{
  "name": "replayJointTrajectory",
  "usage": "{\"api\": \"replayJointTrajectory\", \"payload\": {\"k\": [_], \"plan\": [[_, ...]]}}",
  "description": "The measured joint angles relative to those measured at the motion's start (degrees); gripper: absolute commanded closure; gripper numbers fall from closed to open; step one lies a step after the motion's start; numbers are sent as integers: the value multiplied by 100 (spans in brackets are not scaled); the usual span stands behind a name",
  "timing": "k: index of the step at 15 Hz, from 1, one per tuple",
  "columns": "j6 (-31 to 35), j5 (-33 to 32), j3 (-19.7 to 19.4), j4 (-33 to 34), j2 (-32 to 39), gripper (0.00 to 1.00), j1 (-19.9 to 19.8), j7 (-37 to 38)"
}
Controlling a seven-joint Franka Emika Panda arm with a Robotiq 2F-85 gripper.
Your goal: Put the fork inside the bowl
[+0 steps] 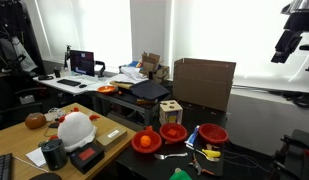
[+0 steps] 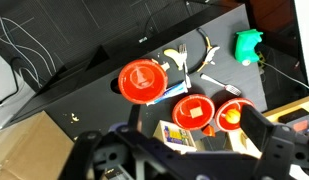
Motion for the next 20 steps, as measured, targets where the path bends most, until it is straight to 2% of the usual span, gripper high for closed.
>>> {"api": "replayJointTrajectory", "payload": {"k": [4,8,13,20], "plan": [[179,85,29,447,1000,0,419,-6],[394,238,83,1175,2231,0,742,-89],[496,640,191,1997,3424,0,889,-615],[500,717,299,2658,4473,0,851,-1437]]}}
